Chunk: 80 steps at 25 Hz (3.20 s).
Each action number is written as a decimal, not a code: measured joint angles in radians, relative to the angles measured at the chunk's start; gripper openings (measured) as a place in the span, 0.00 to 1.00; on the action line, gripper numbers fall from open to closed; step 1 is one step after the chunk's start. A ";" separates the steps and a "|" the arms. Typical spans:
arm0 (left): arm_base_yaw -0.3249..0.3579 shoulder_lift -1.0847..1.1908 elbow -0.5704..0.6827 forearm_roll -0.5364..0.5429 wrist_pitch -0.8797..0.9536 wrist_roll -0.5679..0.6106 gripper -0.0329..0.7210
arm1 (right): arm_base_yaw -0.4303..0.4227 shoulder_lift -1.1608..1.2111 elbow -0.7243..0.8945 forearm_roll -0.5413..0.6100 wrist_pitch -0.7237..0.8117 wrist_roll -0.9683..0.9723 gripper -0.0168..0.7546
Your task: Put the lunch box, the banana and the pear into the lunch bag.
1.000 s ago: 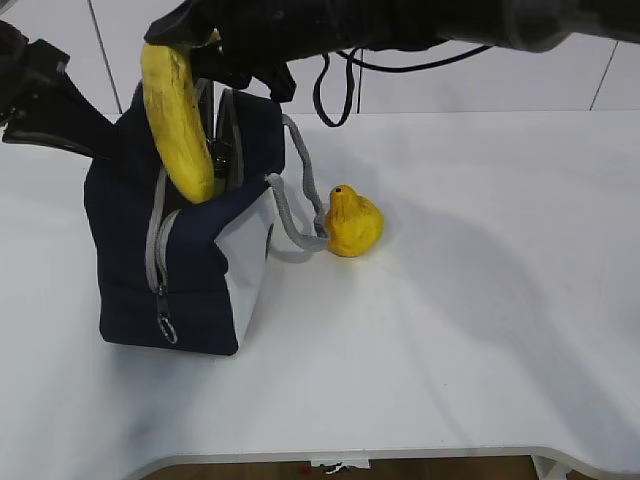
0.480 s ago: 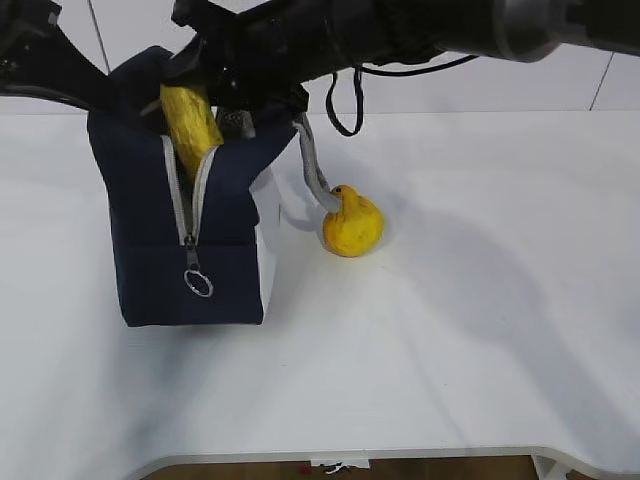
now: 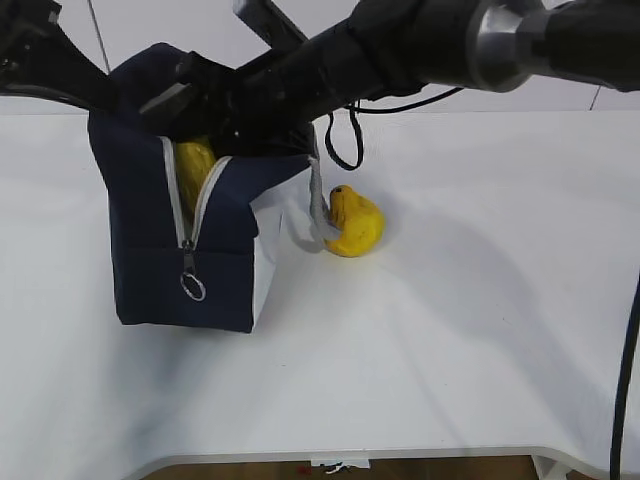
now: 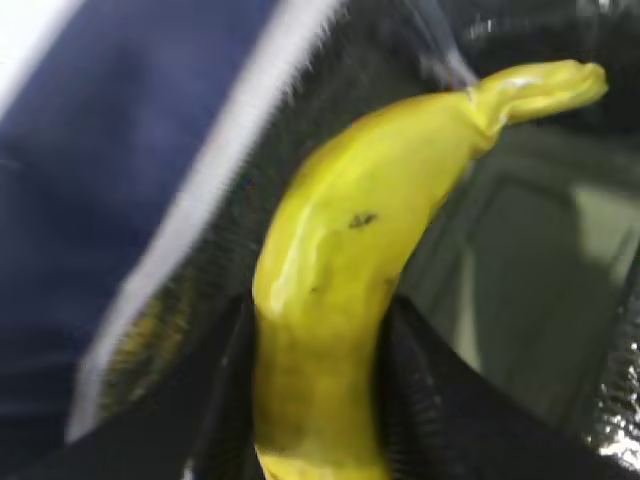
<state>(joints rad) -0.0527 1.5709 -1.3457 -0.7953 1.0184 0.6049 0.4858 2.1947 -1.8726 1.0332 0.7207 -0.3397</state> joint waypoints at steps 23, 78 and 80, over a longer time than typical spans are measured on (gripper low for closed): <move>0.000 0.000 0.000 0.016 0.005 0.000 0.04 | -0.069 0.002 -0.351 -0.380 0.452 0.150 0.64; 0.000 -0.004 0.000 0.045 0.067 0.000 0.04 | -0.069 0.090 -0.262 -0.961 0.528 0.450 0.64; 0.000 -0.004 0.000 0.045 0.067 0.000 0.04 | -0.069 0.095 -0.262 -0.963 0.528 0.450 0.64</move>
<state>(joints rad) -0.0527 1.5671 -1.3457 -0.7498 1.0850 0.6049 0.4166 2.2899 -2.1341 0.0702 1.2485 0.1106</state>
